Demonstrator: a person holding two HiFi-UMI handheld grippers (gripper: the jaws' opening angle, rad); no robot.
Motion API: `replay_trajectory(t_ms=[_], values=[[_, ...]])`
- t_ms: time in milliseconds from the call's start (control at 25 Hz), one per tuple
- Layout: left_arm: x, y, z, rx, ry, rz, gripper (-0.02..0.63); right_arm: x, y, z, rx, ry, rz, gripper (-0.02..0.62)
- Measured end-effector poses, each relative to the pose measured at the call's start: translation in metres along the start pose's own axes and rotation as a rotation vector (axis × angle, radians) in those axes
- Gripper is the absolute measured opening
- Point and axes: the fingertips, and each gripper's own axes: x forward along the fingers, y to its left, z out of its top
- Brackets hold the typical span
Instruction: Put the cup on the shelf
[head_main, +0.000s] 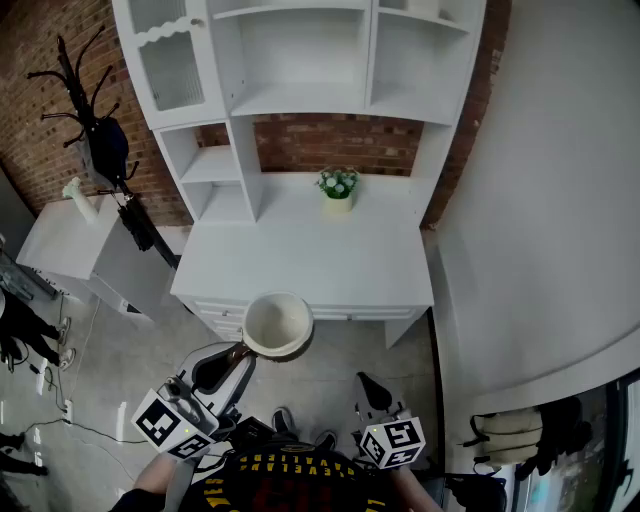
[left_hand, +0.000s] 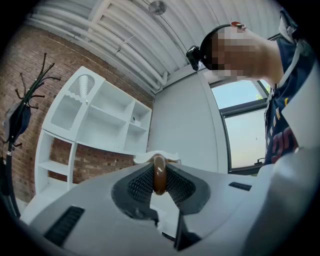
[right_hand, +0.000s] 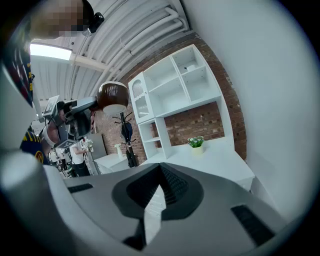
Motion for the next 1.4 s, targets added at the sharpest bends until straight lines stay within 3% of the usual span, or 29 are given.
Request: replay_trajectory(t_ms=[480, 1120, 1400], values=[[-0.021, 0.053, 0.011, -0.005, -0.021, 0.008, 0.049, 0.036, 0.021, 0.01, 0.021, -0.011, -0.041, 0.005], [-0.069, 0.149, 0.012, -0.004, -0.052, -0.003, 0.049, 0.107, 0.082, 0.016, 0.004, 0.0, -0.094, 0.005], [-0.084, 0.167, 0.018, 0.042, -0.082, 0.009, 0.049, 0.126, 0.1, 0.021, -0.035, 0.036, -0.078, 0.005]])
